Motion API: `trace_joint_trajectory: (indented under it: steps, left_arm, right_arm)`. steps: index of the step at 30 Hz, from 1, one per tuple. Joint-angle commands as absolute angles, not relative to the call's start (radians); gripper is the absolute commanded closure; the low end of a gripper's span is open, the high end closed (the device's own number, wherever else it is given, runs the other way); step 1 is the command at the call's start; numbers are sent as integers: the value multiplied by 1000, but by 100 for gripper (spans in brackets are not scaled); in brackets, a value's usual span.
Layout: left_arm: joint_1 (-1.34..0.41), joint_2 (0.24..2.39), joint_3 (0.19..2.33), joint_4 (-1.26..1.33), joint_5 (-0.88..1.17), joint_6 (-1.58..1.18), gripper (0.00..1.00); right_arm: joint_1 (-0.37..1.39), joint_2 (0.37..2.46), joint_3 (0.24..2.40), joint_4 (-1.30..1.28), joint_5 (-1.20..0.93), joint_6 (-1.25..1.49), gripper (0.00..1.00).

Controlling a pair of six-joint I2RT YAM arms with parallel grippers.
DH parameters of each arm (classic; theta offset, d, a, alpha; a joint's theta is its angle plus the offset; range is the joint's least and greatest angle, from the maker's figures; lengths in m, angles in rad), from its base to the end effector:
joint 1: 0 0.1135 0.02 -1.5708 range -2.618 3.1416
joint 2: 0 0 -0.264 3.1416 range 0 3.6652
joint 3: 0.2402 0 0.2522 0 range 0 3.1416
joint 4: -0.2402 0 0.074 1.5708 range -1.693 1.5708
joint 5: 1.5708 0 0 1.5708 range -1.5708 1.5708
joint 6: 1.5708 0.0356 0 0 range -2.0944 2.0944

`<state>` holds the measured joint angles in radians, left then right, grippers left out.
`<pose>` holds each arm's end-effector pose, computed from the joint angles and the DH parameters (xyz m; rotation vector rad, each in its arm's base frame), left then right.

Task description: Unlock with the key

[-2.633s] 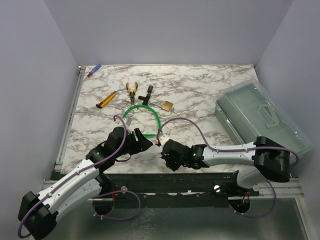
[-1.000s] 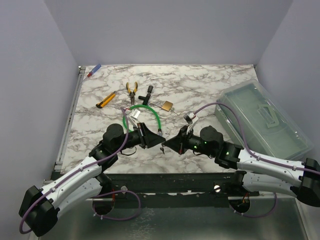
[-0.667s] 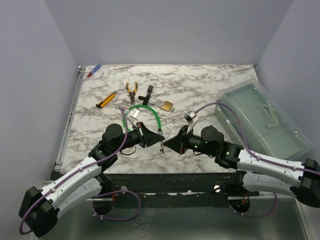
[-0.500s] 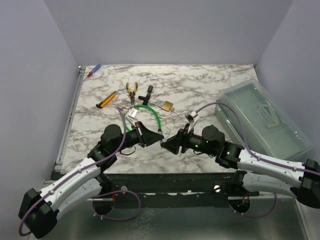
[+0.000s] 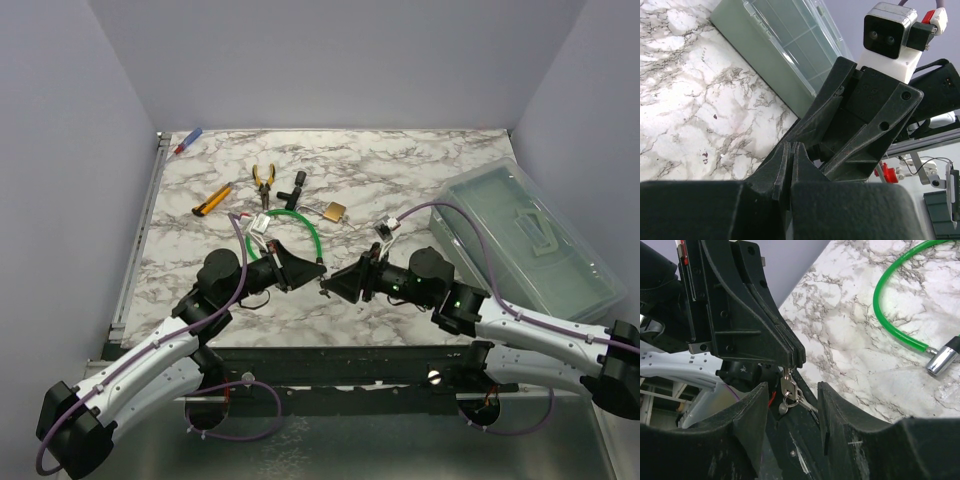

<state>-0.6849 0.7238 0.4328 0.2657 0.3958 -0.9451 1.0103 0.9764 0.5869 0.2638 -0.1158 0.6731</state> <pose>0.1314 -0.1251 0.2728 0.1157 1.8342 -1.5279 0.1188 0.1970 0.2810 -0.4119 1.8450 1.3141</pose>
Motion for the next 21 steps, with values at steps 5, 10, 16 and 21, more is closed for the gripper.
trace_joint_trajectory:
  steps: [5,10,16,21]
  left_arm:
    - [-690,717,466,282,379,-939,100]
    - [-689,713,467,285,377,-939,100]
    - [-690,709,466,287,375,-939,100]
    - [-690,698,460,287,367,-940,100]
  right_arm:
    - [1002,1006,585,337,-169,682,53]
    - [1000,1023,589,353,-178,684,56]
    - [996,1042,592,373,-197,689,64]
    - [995,1045,589,377,-202,692,66]
